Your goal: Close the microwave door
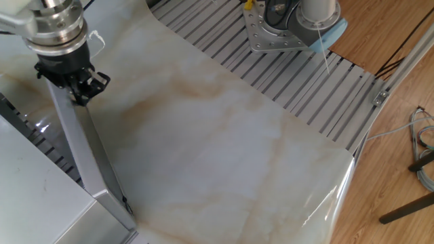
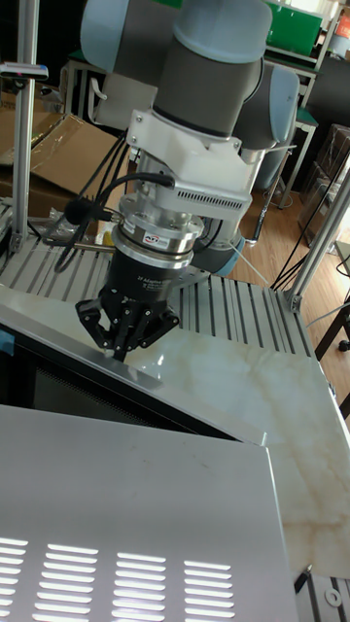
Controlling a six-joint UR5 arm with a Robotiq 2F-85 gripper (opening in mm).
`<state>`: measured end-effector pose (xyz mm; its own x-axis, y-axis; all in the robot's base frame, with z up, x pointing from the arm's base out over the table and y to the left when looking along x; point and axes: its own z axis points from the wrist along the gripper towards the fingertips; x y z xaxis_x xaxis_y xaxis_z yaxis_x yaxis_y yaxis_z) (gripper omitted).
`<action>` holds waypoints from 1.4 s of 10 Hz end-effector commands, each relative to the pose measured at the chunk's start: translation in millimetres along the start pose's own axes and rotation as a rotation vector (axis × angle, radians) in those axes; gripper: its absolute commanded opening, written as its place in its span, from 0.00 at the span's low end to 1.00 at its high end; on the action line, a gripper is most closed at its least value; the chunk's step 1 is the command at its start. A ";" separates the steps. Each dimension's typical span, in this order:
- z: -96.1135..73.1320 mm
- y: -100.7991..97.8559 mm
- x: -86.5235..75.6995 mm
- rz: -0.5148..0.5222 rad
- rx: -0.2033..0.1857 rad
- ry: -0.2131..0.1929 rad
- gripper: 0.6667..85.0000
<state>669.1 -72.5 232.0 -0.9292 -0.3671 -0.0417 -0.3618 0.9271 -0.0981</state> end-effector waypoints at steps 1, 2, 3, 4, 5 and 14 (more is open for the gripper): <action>-2.3 13.8 -16.9 0.042 -0.051 -0.030 0.01; -2.7 18.6 -21.0 0.071 -0.070 -0.045 0.01; -4.6 17.3 -14.7 0.085 -0.070 -0.047 0.01; -5.8 13.6 -3.4 0.094 -0.063 -0.043 0.01; -6.0 5.0 0.7 0.082 -0.039 -0.032 0.01; -7.0 23.4 -50.6 0.034 -0.053 -0.033 0.01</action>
<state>698.6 -48.2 237.2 -0.9356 -0.3490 -0.0529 -0.3445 0.9355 -0.0784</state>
